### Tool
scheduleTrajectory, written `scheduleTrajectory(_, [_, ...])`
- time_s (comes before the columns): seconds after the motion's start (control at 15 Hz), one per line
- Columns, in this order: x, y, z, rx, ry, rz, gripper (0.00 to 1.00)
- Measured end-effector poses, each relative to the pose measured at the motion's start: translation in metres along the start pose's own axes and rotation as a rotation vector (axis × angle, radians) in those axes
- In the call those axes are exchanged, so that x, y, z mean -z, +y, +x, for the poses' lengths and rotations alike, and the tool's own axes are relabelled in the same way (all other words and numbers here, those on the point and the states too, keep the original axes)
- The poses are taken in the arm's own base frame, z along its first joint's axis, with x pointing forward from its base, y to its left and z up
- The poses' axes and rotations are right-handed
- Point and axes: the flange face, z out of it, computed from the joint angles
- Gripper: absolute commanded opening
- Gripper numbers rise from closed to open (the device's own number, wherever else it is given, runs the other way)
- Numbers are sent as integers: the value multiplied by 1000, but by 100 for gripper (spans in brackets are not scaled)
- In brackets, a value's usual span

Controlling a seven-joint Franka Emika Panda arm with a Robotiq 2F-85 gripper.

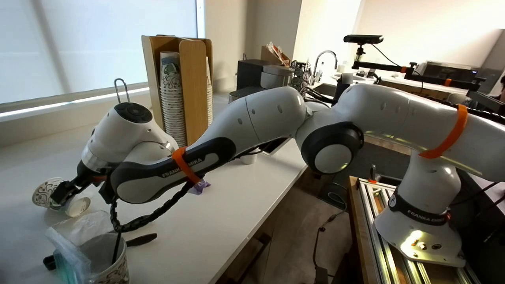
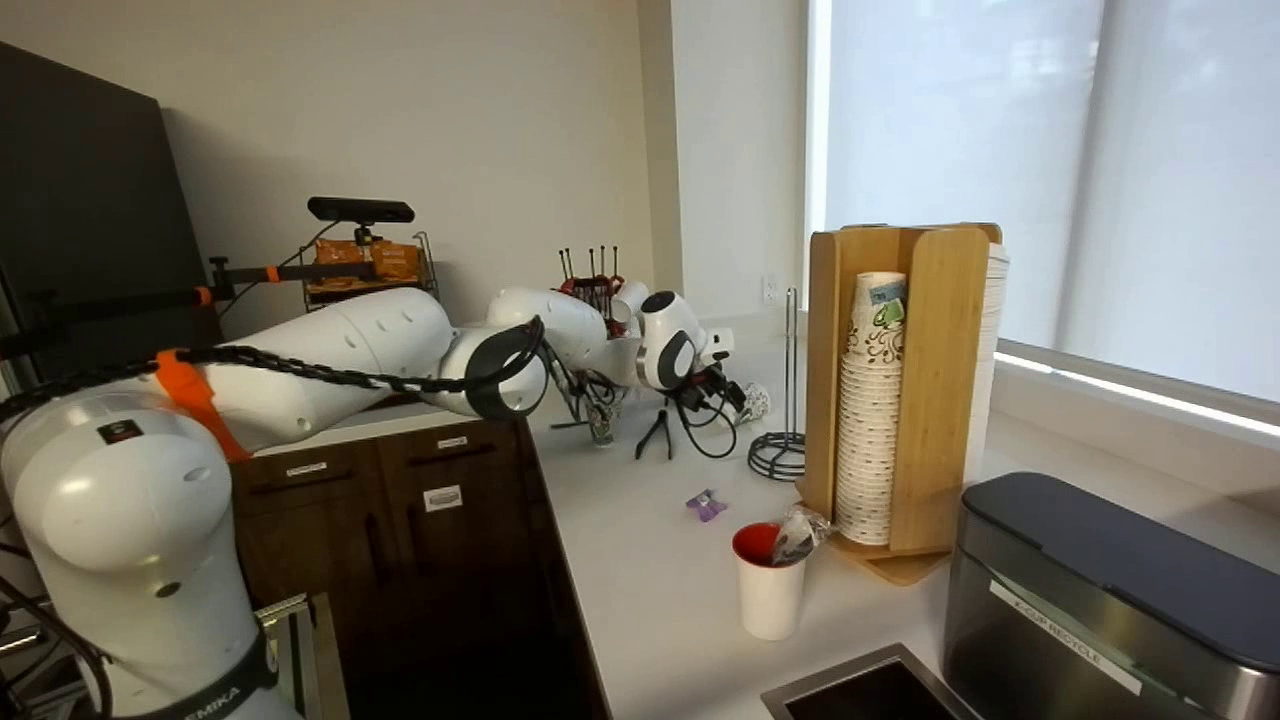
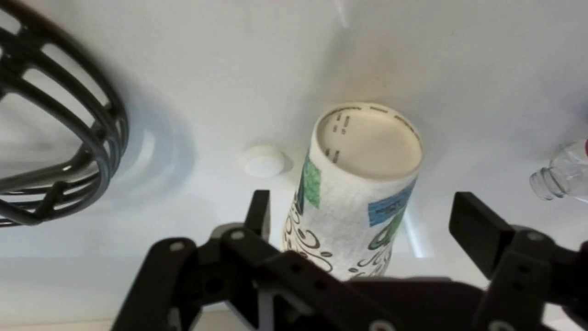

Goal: Put the coffee cup onto the stand

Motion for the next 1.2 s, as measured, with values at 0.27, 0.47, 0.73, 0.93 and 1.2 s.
scheduleTrajectory(0.27, [0,-13,-2,38,23,-30,100])
scheduleTrajectory(0.47, [0,-13,-2,42,26,-37,100])
scheduleTrajectory(0.73, [-2,-11,-3,42,33,-34,100])
scheduleTrajectory(0.93, [-6,-8,-8,41,43,-29,100])
scheduleTrajectory(1.2, [-11,-5,-13,43,40,-31,100])
